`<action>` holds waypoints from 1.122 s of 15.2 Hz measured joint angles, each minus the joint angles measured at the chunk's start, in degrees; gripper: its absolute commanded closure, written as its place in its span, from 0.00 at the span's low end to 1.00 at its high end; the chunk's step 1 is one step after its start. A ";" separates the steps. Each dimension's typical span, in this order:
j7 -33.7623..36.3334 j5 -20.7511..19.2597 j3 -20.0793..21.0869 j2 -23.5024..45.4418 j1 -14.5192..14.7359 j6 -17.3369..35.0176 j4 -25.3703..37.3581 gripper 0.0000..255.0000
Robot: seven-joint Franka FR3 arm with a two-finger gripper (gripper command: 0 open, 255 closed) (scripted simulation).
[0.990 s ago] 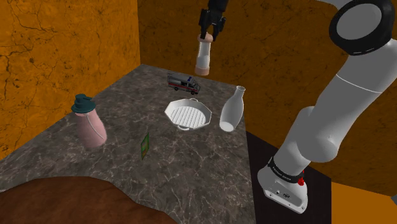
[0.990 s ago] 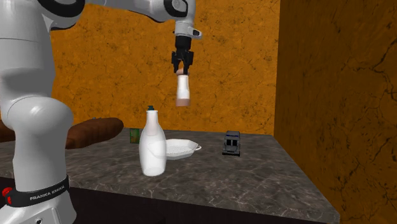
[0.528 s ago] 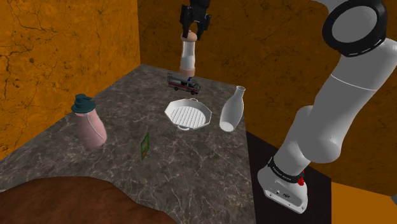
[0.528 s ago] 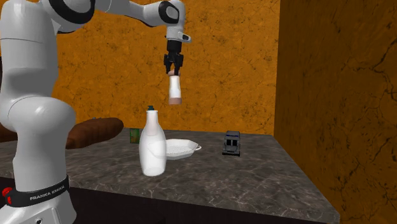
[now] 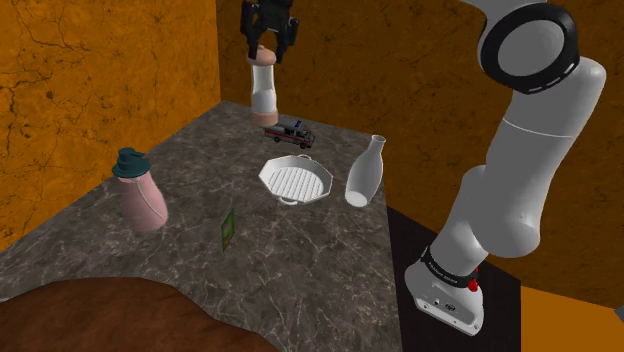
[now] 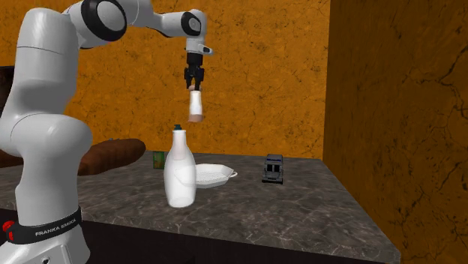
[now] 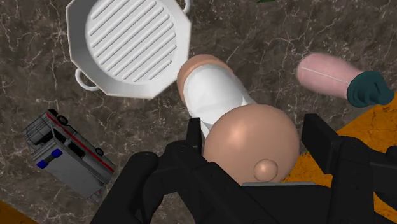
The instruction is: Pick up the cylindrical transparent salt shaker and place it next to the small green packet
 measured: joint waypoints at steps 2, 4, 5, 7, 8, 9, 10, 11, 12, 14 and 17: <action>2.41 0.20 0.96 3.12 1.23 -0.61 4.08 1.00; 4.49 0.42 1.70 6.62 2.20 -1.75 9.02 1.00; 5.51 0.46 2.05 8.10 2.75 -1.99 10.91 1.00; 7.93 0.64 2.82 12.60 3.86 -4.00 17.76 1.00; 9.23 0.64 3.19 14.57 4.53 -4.98 20.88 1.00; 10.47 0.81 3.55 17.72 4.93 -6.67 25.93 1.00; 11.37 0.89 3.82 20.16 5.22 -8.03 29.82 1.00; 11.71 0.90 3.92 21.08 5.43 -8.07 30.79 1.00; 11.80 0.81 3.92 20.62 5.73 -7.09 29.35 1.00; 11.68 0.59 3.84 18.84 6.25 -4.48 24.99 1.00; 11.16 0.39 3.73 16.83 6.58 -1.03 19.52 1.00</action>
